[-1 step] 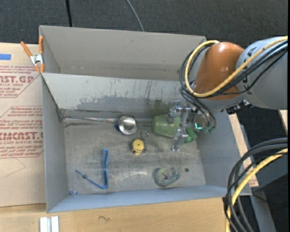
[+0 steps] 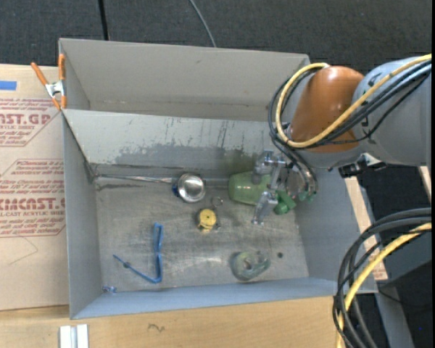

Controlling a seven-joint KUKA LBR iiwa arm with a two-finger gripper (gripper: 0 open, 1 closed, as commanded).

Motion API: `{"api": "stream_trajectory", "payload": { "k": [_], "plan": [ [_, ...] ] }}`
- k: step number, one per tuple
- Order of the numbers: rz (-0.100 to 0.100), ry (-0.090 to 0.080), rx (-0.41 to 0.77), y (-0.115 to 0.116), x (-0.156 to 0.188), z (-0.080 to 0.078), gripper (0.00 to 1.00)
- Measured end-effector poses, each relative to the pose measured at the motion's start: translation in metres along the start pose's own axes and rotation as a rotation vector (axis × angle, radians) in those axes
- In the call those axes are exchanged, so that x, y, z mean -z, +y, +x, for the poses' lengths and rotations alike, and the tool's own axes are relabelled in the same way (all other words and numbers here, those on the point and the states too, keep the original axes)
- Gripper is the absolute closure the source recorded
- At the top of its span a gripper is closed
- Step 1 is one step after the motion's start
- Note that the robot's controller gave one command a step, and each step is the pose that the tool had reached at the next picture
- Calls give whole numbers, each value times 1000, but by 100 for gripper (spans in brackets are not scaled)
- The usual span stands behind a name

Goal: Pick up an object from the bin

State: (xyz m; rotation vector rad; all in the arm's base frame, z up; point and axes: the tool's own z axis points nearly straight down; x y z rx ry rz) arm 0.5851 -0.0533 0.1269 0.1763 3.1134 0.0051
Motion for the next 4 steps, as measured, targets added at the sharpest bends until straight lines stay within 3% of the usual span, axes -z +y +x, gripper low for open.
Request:
{"api": "stream_trajectory", "payload": {
  "k": [1, 2, 3, 4],
  "plan": [
    [3, 22, 108, 3, 19, 43, 0],
    [-2, 13, 547, -17, -46, 96, 0],
    [-3, 24, 547, -17, -46, 98, 100],
    [-1, 17, 780, -68, 107, 92, 100]
  ]
}}
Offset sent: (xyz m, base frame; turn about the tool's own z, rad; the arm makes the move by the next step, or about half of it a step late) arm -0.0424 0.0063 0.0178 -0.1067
